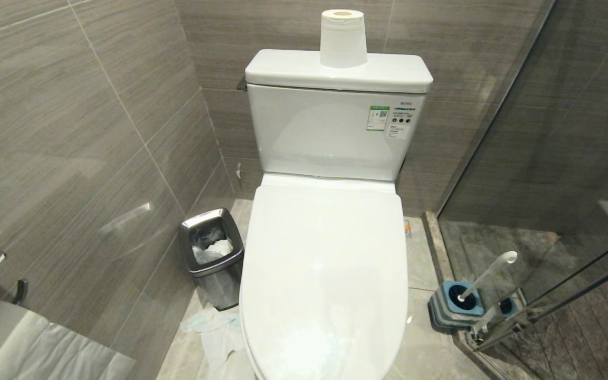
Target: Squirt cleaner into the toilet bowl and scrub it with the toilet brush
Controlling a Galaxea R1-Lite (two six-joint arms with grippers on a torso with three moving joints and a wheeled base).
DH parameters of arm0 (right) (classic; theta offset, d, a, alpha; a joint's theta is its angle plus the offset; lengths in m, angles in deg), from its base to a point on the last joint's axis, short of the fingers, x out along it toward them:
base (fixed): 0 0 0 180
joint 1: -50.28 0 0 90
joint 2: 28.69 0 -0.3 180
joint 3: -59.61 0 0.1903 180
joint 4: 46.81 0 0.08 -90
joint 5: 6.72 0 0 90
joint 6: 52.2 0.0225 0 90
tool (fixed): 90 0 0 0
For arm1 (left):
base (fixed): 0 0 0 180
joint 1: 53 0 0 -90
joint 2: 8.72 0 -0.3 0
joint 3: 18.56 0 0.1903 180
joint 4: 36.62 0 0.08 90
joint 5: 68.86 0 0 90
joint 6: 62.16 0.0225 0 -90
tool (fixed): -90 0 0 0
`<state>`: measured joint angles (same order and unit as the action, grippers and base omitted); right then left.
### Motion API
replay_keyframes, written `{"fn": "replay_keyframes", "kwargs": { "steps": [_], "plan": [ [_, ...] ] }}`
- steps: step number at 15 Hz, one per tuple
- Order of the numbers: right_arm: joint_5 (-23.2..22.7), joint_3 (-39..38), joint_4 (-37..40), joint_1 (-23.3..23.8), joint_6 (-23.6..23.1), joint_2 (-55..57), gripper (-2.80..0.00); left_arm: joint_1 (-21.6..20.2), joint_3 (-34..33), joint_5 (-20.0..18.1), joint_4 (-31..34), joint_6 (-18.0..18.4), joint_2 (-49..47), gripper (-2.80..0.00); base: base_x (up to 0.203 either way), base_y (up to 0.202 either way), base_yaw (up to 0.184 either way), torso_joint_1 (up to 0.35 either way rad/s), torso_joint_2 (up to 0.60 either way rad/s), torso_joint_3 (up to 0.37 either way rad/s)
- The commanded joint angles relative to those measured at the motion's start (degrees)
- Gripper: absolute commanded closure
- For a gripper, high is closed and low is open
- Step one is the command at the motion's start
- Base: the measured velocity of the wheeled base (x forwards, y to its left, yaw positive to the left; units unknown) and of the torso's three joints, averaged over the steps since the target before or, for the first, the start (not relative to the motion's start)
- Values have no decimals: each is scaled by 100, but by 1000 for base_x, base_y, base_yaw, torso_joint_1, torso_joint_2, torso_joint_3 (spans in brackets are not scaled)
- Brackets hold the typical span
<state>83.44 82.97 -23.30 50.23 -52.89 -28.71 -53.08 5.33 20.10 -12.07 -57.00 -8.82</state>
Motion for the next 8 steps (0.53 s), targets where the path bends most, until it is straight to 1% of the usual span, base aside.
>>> {"fn": "replay_keyframes", "kwargs": {
  "steps": [1, 6, 8],
  "plan": [
    [2, -9, -4, -4, -2, 2, 0, -1, 0, -2, 5, 2, -8, 0, 0, 0, 0, 0, 0, 0],
    [2, -9, -4, -4, -2, 2, 0, -1, 9, -2, 14, -7, -8, 0, 0, 0, 0, 0, 0, 0],
    [2, -9, -1, -4, -2, -6, 0, -1, 9, -2, 14, -7, -8, 0, 0, 0, 0, 3, 3, 92]
  ]
}}
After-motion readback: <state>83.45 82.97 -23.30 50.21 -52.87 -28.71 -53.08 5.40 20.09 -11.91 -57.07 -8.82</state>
